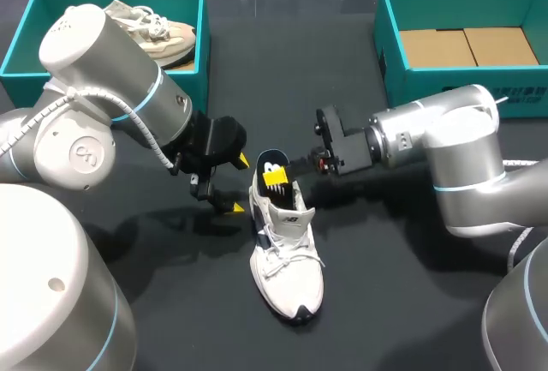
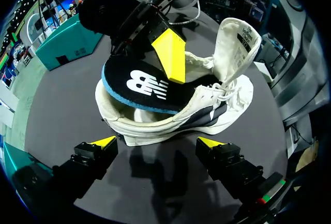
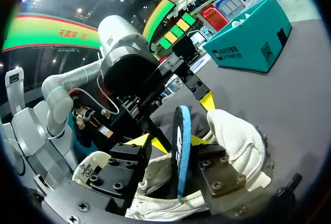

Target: Take the shoe out of the shoebox, open the shoe tongue, remove and reinsert the insole, then place the shoe into the shoebox

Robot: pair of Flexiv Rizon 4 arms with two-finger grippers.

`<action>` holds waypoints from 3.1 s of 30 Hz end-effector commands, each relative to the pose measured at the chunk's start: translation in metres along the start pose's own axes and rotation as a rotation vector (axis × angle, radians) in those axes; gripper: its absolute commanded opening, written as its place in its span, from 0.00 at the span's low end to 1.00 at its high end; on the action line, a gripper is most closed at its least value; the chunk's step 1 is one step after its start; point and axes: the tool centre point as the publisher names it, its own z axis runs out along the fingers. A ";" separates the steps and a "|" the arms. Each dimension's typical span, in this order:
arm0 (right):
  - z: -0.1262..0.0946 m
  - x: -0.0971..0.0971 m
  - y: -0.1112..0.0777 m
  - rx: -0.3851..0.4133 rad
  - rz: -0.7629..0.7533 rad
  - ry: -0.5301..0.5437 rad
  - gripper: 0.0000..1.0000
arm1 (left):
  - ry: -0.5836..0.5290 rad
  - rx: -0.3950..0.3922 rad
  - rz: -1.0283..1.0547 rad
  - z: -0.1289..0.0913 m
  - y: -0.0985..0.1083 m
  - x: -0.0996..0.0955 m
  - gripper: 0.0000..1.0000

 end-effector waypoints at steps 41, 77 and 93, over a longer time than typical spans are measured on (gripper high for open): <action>-0.002 -0.003 -0.016 -0.009 0.106 -0.159 0.50 | -0.001 -0.001 0.000 0.000 0.000 0.001 1.00; -0.006 -0.017 -0.026 -0.024 0.175 -0.174 0.00 | -0.001 -0.001 0.000 0.000 0.000 0.001 1.00; -0.009 0.000 0.006 0.058 0.070 -0.233 0.80 | 0.003 -0.001 0.017 -0.001 0.000 0.002 1.00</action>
